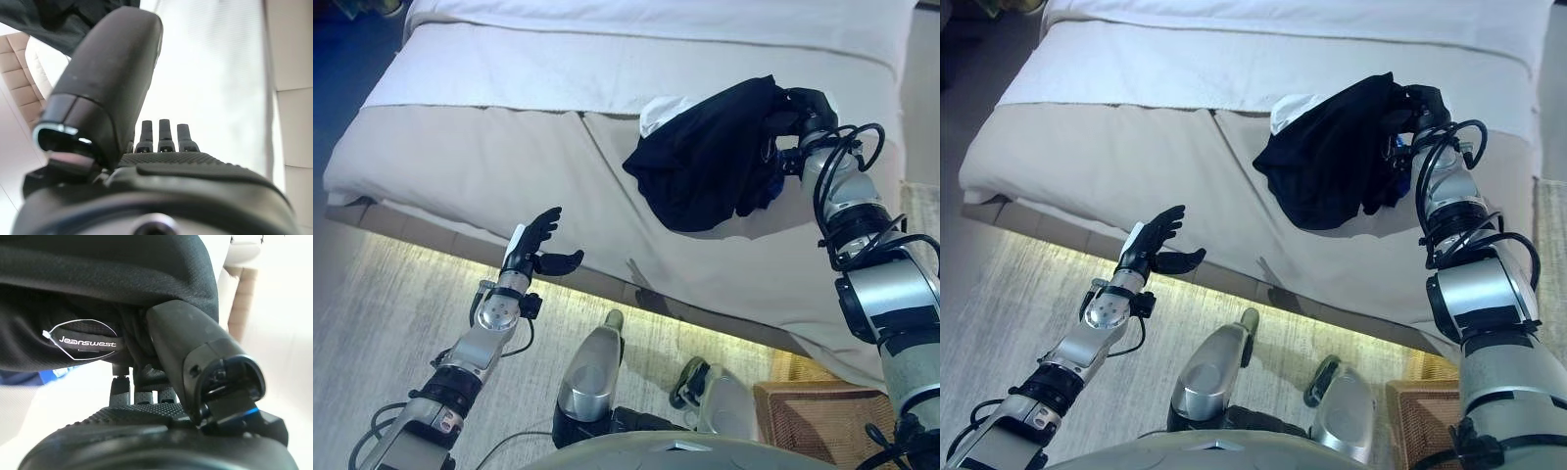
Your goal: Pick up the clothes from the bed and place them into the basket
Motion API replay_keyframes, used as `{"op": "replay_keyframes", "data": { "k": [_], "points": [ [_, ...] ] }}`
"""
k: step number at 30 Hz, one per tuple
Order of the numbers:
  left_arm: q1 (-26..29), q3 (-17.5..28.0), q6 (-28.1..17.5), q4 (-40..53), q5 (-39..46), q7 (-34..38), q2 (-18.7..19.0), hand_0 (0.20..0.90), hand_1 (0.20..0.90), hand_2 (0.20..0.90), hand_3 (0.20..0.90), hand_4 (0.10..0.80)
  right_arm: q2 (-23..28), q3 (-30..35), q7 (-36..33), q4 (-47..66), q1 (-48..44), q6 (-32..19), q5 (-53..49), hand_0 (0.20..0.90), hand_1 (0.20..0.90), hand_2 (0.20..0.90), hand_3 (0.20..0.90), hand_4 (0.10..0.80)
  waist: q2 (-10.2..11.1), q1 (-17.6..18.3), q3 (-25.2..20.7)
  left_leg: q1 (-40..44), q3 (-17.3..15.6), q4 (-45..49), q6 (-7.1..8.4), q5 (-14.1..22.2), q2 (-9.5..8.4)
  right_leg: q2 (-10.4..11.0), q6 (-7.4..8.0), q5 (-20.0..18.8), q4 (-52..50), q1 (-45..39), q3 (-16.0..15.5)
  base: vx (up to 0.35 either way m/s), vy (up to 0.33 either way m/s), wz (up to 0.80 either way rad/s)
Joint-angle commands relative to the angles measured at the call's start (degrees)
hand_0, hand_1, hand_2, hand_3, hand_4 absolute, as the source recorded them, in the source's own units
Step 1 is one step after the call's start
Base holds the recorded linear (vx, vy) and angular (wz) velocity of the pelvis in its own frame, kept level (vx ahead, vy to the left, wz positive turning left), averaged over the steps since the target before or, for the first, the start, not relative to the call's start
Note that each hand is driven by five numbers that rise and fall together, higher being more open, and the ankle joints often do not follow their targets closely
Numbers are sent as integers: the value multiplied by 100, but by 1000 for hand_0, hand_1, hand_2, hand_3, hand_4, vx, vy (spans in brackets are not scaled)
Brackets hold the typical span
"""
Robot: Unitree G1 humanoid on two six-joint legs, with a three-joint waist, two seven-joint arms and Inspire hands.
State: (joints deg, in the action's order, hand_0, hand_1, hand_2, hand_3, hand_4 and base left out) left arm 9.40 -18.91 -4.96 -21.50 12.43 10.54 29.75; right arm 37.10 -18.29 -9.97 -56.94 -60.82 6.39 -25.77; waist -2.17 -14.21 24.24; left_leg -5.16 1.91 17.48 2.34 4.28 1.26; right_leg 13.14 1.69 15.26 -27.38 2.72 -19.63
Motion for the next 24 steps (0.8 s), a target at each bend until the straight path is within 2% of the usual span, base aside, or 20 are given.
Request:
{"op": "replay_keyframes", "data": {
  "k": [1,11,18,20,24],
  "points": [
    [-161,-95,-359,-39,111,54,27,900,900,900,900,800,422,-69,-33,572,-177,-716,-333,300,300,300,200,100,247,216,-1418,132,-452,125,-64,462,-7,-297,-161,-511,1073,-461,16,2,-7,-7],
    [-152,-271,-393,-238,122,54,66,900,900,900,900,800,971,120,216,876,-525,-1137,-1480,300,300,300,200,100,406,443,-1996,767,-497,-1435,14,-53,1,-555,142,-1158,2351,-815,178,-4,-24,-4],
    [-44,-406,-530,-515,86,77,13,900,900,900,900,800,1208,-55,236,1052,-980,-1292,-1794,300,300,300,200,100,469,589,-2158,1013,-600,-2077,67,-272,28,-682,229,-1458,2938,-913,260,-19,-19,-5],
    [-1,-425,-563,-640,68,68,-1,900,900,900,900,800,1292,-82,235,1124,-1173,-1313,-2227,300,300,300,200,100,502,679,-2204,1060,-660,-2127,54,-255,30,-724,228,-1492,3022,-909,345,-17,-5,-13],
    [-62,-350,-681,-825,45,11,-8,900,900,900,900,800,1566,-114,-114,1286,-1314,-1151,-2063,300,300,300,200,100,531,867,-2276,1155,-861,-2102,47,-199,67,-757,223,-1478,3017,-924,490,40,15,-13]
  ]
}}
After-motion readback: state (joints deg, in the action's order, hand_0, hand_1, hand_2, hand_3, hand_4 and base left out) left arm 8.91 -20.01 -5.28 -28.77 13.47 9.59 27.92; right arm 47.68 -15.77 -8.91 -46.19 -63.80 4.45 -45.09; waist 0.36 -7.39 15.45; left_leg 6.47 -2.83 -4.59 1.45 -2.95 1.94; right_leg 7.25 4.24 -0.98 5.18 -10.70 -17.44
